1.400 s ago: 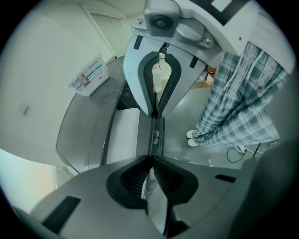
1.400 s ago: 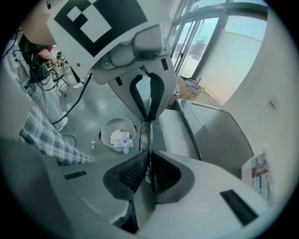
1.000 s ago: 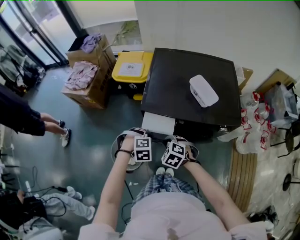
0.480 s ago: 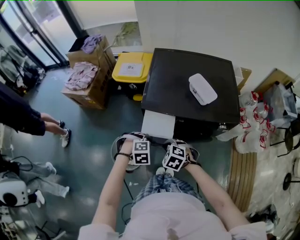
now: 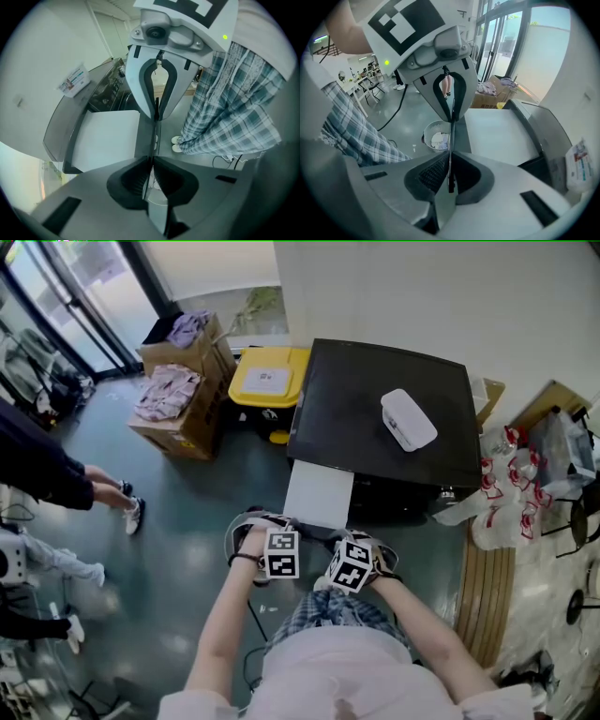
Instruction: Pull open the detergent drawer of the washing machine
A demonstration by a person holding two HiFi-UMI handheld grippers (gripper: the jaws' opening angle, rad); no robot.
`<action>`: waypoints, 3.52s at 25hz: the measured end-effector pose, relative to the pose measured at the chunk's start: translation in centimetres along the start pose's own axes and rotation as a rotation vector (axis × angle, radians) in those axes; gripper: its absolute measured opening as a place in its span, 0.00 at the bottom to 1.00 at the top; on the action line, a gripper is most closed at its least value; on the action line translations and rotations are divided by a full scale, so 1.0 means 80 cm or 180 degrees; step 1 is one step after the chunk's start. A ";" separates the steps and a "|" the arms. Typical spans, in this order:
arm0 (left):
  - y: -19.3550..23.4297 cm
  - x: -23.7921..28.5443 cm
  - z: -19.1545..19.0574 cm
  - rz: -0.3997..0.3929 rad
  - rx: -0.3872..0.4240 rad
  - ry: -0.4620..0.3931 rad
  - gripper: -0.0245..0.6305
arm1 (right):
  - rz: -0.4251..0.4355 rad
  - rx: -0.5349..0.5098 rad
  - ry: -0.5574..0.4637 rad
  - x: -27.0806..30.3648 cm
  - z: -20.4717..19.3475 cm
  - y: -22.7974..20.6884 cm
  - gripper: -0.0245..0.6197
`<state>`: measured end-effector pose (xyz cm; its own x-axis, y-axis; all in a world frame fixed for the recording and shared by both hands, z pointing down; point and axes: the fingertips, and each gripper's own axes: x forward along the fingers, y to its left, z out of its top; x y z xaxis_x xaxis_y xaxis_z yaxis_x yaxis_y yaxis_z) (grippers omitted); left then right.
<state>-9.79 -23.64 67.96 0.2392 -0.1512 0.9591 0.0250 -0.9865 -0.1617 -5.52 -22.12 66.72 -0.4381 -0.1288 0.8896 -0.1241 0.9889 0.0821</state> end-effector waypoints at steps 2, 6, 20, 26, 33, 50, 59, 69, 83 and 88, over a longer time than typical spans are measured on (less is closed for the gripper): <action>-0.009 -0.002 0.000 -0.0042 0.0001 -0.0012 0.13 | 0.0044 0.0015 -0.0016 -0.001 0.001 0.008 0.11; -0.028 -0.001 -0.001 -0.0064 0.0004 -0.0039 0.13 | 0.0073 0.0006 -0.0034 -0.001 0.000 0.027 0.11; -0.063 -0.004 -0.003 -0.0086 -0.0007 -0.0056 0.13 | 0.0172 -0.0017 -0.0004 -0.001 -0.002 0.062 0.11; -0.078 -0.004 -0.004 -0.0091 -0.0036 -0.0082 0.13 | 0.0203 -0.0019 -0.0039 0.000 -0.002 0.077 0.11; -0.077 -0.003 -0.005 -0.0092 -0.0123 -0.0135 0.13 | 0.0227 0.0063 -0.0072 0.002 -0.007 0.076 0.11; -0.080 -0.018 0.016 -0.0259 -0.0498 -0.0546 0.47 | 0.0398 0.0507 -0.0467 -0.016 0.003 0.066 0.53; -0.033 -0.053 0.033 0.0019 -0.0799 -0.0998 0.50 | 0.0172 0.0904 -0.0972 -0.053 0.012 0.028 0.57; 0.115 -0.143 0.068 0.1202 -0.1610 -0.1821 0.46 | -0.1011 0.1546 -0.2045 -0.198 0.003 -0.111 0.47; 0.207 -0.289 0.109 0.2469 -0.2323 -0.3083 0.10 | -0.2541 0.2030 -0.3156 -0.393 -0.081 -0.189 0.11; 0.212 -0.291 0.103 0.2503 -0.2512 -0.3227 0.08 | -0.2872 0.2104 -0.3149 -0.417 -0.103 -0.191 0.07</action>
<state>-6.94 -36.31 40.95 0.5016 -0.8619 0.0739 -0.8601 -0.5061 -0.0644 18.30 -32.36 39.51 -0.3732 -0.9273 -0.0280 -0.9270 0.3739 -0.0293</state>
